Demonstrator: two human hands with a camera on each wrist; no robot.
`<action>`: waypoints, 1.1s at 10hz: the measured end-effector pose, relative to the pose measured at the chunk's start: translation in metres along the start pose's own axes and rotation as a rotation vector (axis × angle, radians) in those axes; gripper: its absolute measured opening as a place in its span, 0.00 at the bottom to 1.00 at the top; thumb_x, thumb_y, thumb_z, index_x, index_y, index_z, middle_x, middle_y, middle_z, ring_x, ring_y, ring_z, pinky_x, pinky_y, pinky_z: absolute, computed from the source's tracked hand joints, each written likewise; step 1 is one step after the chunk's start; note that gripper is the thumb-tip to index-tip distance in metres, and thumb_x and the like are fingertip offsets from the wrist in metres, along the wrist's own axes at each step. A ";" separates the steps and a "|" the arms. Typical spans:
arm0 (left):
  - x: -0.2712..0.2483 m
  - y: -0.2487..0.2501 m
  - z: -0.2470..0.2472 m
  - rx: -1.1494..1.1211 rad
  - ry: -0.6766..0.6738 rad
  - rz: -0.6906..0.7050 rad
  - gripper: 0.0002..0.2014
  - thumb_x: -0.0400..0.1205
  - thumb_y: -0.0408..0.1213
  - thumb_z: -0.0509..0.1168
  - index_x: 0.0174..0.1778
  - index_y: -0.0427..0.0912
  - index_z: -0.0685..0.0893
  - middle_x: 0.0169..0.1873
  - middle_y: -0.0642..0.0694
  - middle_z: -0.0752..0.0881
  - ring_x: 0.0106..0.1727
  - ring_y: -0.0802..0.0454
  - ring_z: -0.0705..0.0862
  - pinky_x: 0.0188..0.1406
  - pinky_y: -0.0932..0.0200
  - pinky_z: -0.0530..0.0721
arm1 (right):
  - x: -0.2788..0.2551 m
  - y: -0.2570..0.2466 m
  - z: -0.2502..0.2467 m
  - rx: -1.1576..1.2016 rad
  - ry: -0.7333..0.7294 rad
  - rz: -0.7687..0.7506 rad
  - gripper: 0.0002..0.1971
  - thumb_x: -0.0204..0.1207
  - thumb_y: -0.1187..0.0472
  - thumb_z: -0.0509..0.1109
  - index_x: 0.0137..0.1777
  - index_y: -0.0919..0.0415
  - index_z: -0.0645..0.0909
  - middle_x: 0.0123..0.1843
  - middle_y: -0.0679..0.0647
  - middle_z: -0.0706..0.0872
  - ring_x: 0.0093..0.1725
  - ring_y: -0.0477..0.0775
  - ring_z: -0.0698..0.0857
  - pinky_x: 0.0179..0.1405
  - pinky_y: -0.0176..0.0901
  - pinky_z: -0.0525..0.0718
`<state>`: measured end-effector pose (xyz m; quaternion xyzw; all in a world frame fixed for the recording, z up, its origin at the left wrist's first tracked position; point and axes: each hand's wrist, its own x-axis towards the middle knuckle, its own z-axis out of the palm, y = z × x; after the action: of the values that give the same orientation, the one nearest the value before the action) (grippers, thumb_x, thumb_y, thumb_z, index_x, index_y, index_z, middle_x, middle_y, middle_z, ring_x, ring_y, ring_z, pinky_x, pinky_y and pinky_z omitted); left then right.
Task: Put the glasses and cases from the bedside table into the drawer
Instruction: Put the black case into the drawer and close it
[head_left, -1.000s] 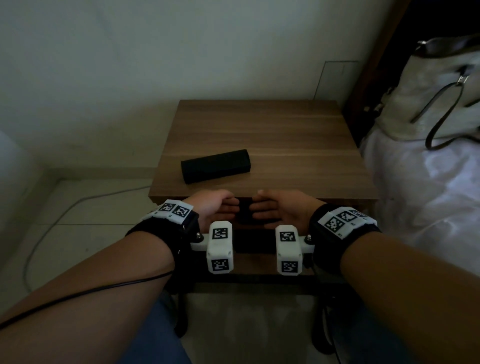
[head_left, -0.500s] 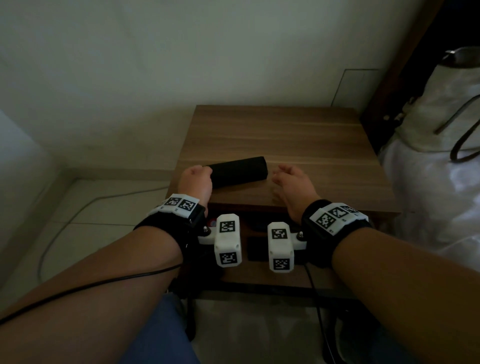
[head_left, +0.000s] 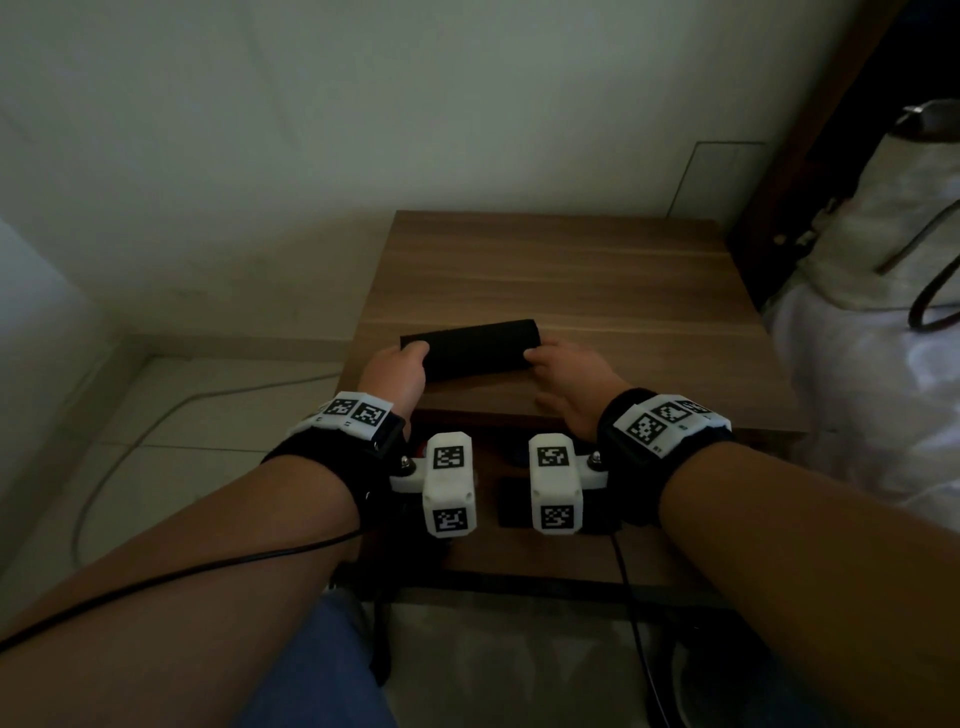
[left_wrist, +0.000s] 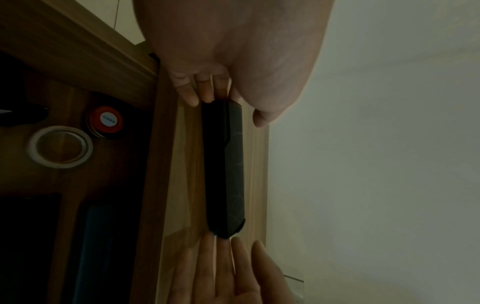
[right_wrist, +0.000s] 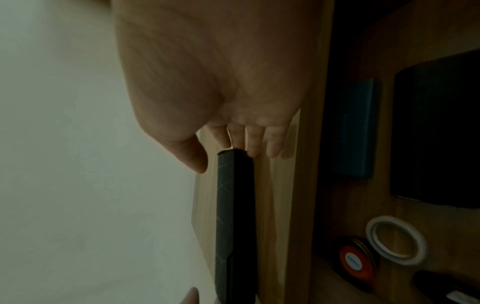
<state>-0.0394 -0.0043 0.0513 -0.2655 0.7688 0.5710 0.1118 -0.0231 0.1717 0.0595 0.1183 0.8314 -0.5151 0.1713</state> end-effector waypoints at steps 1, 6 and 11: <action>0.001 -0.003 -0.001 -0.015 0.031 -0.001 0.08 0.87 0.40 0.55 0.47 0.44 0.78 0.43 0.46 0.78 0.53 0.42 0.78 0.65 0.47 0.78 | -0.003 0.002 0.001 0.501 0.008 0.165 0.25 0.79 0.60 0.67 0.76 0.58 0.70 0.78 0.62 0.72 0.77 0.63 0.72 0.67 0.52 0.73; -0.040 0.003 0.014 0.063 -0.016 0.050 0.13 0.83 0.46 0.63 0.60 0.45 0.77 0.41 0.48 0.80 0.38 0.51 0.79 0.50 0.48 0.86 | -0.031 0.034 -0.052 0.420 -0.012 0.236 0.24 0.77 0.50 0.69 0.70 0.57 0.73 0.67 0.60 0.79 0.62 0.62 0.83 0.54 0.54 0.84; -0.062 -0.012 0.029 0.336 -0.277 -0.187 0.18 0.84 0.53 0.60 0.56 0.40 0.77 0.50 0.39 0.86 0.51 0.40 0.88 0.59 0.46 0.87 | -0.055 0.064 -0.083 0.196 -0.307 0.433 0.18 0.80 0.47 0.64 0.61 0.60 0.75 0.50 0.60 0.83 0.45 0.58 0.85 0.38 0.46 0.87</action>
<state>0.0148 0.0375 0.0610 -0.2325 0.8022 0.4533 0.3113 0.0370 0.2735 0.0640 0.2295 0.6972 -0.5566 0.3891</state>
